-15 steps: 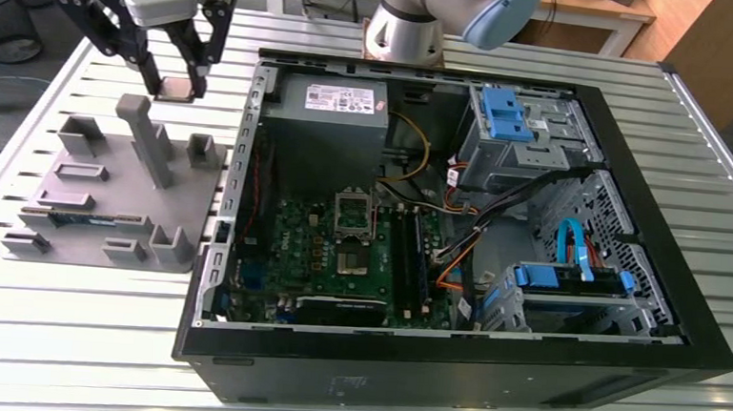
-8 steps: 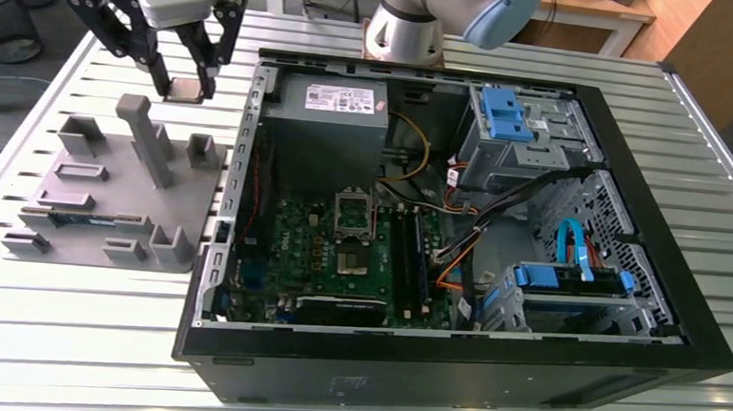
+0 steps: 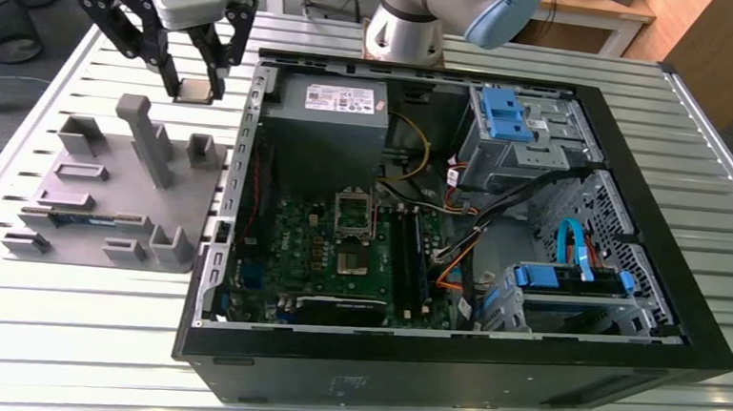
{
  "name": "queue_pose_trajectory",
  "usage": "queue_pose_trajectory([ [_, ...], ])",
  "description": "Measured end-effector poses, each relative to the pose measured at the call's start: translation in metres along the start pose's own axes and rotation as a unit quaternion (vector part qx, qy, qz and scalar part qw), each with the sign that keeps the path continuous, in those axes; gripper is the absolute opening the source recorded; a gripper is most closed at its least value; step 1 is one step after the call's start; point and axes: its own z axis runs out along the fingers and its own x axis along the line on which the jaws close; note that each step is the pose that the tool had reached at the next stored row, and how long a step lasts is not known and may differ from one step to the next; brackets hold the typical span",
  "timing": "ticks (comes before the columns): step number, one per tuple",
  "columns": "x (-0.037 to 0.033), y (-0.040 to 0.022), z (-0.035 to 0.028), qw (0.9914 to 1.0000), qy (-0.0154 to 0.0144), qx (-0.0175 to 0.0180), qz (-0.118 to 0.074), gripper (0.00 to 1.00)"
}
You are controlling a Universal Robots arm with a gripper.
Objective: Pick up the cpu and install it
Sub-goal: 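Pick up the cpu and move it towards the insertion slot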
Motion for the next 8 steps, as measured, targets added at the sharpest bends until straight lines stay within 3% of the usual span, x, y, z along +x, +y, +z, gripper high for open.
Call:
queue_pose_trajectory([
  [8, -0.0093, -0.0002, 0.0003, 1.00000, 0.0000, 0.0000, 0.000, 0.47],
])
